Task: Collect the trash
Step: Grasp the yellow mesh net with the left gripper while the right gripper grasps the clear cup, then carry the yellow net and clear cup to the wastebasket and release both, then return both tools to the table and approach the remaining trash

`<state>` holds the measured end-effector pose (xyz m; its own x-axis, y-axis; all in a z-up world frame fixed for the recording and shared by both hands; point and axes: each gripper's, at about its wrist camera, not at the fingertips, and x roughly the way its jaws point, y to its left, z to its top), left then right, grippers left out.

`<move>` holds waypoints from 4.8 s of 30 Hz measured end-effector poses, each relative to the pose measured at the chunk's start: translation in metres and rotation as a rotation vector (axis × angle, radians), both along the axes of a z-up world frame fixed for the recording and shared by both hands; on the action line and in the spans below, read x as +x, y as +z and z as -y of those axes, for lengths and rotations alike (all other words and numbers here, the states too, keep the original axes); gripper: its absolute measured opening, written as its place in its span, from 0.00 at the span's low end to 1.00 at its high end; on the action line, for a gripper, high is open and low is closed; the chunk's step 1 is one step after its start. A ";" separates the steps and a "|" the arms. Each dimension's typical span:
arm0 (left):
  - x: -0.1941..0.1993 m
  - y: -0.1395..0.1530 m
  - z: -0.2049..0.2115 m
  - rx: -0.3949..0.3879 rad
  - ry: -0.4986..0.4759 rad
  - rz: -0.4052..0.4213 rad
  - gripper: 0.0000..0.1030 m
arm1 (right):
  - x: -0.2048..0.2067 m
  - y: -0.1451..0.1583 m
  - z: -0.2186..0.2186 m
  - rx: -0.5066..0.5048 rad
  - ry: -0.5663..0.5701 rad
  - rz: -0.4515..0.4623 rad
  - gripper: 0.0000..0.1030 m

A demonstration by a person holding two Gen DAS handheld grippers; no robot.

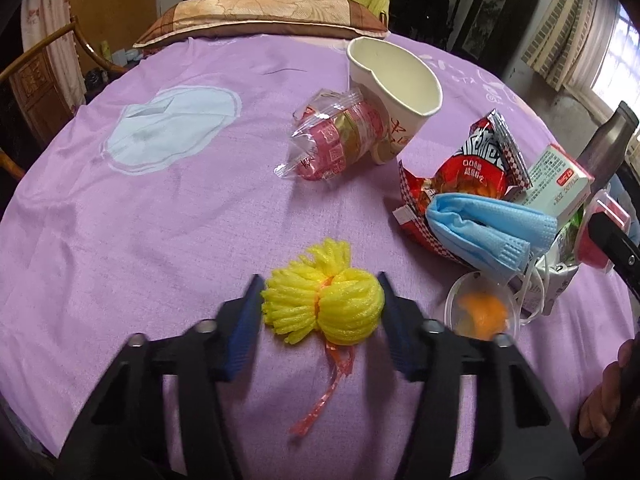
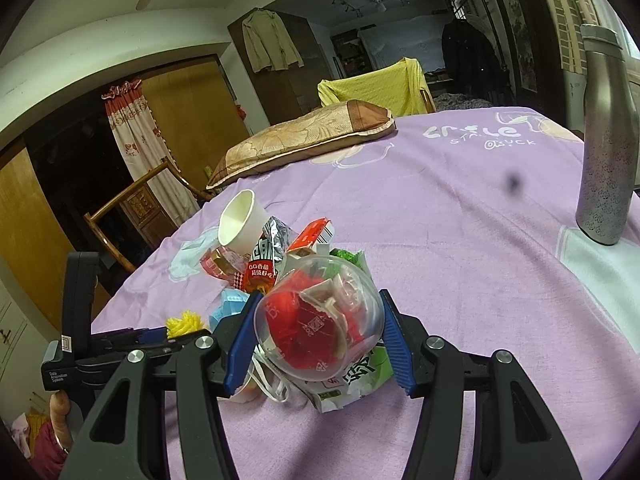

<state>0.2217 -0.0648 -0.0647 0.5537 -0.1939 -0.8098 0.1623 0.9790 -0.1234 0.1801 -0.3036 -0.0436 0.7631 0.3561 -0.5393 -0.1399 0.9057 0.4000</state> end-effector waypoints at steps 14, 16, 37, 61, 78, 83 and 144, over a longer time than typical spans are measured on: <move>-0.075 0.056 -0.077 -0.007 0.193 0.144 0.49 | -0.019 0.010 0.004 0.028 0.022 0.083 0.55; -0.090 0.060 -0.101 -0.003 0.258 0.154 0.49 | -0.022 0.016 0.003 0.049 0.032 0.098 0.55; -0.238 -0.013 -0.320 -0.103 0.740 -0.004 0.60 | -0.046 0.072 -0.219 -0.055 0.524 0.123 0.55; -0.317 -0.028 -0.442 0.002 1.198 0.074 0.91 | -0.131 0.047 -0.458 -0.265 1.009 -0.041 0.55; -0.307 -0.025 -0.425 0.020 1.136 0.075 0.92 | -0.128 0.056 -0.456 -0.238 0.994 -0.035 0.70; -0.297 -0.008 -0.397 0.027 1.054 0.108 0.92 | -0.124 0.066 -0.415 -0.192 0.911 -0.007 0.70; -0.028 0.007 0.007 0.263 0.010 0.026 0.94 | -0.042 0.001 0.027 -0.056 -0.157 0.018 0.95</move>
